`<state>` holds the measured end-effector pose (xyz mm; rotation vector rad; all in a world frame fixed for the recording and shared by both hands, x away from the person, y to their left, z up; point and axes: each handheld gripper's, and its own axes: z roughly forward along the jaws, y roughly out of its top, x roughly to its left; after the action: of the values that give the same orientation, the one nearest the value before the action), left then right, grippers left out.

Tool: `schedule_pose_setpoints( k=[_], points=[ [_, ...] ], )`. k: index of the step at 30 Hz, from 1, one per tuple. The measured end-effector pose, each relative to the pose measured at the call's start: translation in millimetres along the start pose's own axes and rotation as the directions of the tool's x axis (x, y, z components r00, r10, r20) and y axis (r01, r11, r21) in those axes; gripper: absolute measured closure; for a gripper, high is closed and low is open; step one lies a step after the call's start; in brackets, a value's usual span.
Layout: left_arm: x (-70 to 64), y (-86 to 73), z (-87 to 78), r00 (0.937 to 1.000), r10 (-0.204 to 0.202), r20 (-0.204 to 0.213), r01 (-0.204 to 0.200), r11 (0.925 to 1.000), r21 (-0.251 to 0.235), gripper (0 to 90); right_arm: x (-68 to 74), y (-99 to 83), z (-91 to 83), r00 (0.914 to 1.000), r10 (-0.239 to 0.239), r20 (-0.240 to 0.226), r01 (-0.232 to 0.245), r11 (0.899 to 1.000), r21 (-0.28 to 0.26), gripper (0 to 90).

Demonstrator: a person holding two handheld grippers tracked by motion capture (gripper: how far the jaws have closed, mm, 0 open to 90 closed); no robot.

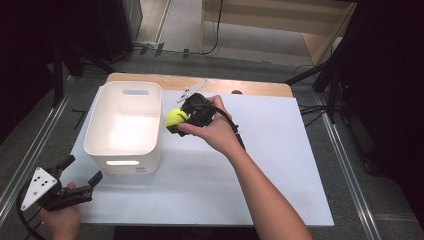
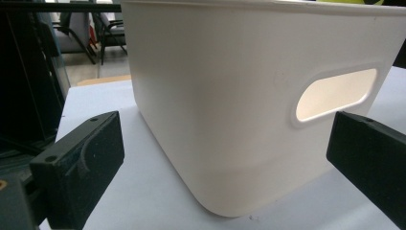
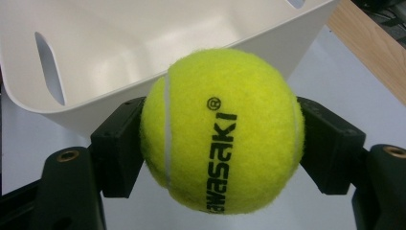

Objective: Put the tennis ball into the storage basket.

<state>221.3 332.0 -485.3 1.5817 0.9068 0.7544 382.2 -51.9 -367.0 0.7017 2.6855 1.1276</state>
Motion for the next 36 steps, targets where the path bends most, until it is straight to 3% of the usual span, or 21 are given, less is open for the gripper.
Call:
schedule_pose_setpoints(
  k=[36],
  points=[
    [0.2,0.1,0.0,1.0,-0.001,0.0,0.001,1.0,-0.001,0.0,15.2,32.7,3.9,0.9985,-0.05,-0.022,0.049,0.999,-0.021,24.4]
  ],
)
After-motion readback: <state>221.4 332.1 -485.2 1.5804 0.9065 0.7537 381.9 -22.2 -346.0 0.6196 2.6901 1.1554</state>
